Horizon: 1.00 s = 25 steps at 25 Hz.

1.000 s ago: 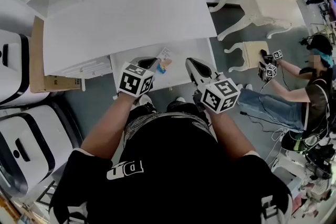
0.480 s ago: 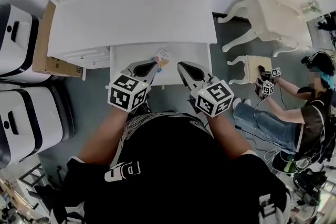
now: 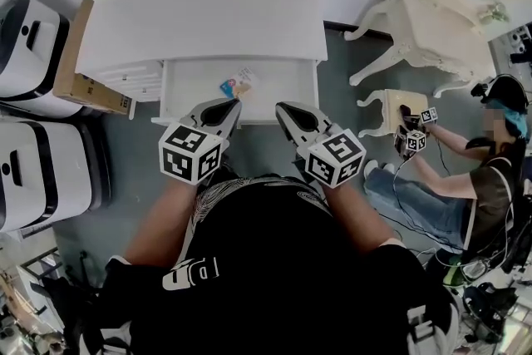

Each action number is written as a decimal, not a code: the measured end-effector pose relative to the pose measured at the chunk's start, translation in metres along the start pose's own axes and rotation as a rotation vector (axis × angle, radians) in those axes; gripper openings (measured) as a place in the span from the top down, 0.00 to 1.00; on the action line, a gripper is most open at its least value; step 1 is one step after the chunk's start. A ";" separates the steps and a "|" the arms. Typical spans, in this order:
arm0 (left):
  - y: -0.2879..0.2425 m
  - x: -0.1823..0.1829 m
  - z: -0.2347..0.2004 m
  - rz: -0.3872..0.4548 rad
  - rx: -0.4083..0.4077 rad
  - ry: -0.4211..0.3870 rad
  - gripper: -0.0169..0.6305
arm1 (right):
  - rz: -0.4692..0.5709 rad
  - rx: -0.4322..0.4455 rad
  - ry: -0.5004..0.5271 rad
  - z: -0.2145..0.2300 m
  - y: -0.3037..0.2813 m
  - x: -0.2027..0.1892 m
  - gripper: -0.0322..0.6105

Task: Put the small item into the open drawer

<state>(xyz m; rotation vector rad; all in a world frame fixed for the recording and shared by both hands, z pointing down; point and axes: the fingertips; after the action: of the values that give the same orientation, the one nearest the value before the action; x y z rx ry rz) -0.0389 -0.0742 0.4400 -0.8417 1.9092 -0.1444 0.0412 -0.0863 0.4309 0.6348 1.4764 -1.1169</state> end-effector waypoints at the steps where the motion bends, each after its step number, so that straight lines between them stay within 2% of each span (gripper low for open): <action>1: 0.003 -0.002 0.008 0.015 0.002 0.001 0.95 | 0.009 -0.002 -0.002 -0.001 0.009 -0.001 0.94; 7: 0.010 -0.020 0.051 0.060 0.012 0.003 0.95 | 0.020 0.023 0.007 -0.012 0.053 -0.015 0.94; 12: 0.020 -0.040 0.079 0.061 0.030 0.006 0.95 | 0.072 0.061 -0.064 -0.023 0.073 -0.015 0.94; 19: 0.048 -0.046 0.076 0.074 0.072 0.018 0.95 | 0.069 0.078 -0.036 -0.043 0.076 -0.016 0.94; 25: 0.058 -0.035 0.071 0.078 0.032 -0.010 0.95 | 0.057 0.033 -0.013 -0.054 0.071 -0.010 0.94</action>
<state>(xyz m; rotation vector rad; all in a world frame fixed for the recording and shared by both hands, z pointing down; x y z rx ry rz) 0.0007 0.0087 0.4057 -0.7446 1.9225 -0.1231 0.0813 -0.0074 0.4153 0.6877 1.4223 -1.1011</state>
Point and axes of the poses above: the fingertips, and each gripper's own axes: y backward along the fingers, z to its right, x out of its top, and after that the axes turned 14 degrees about y, right-handed
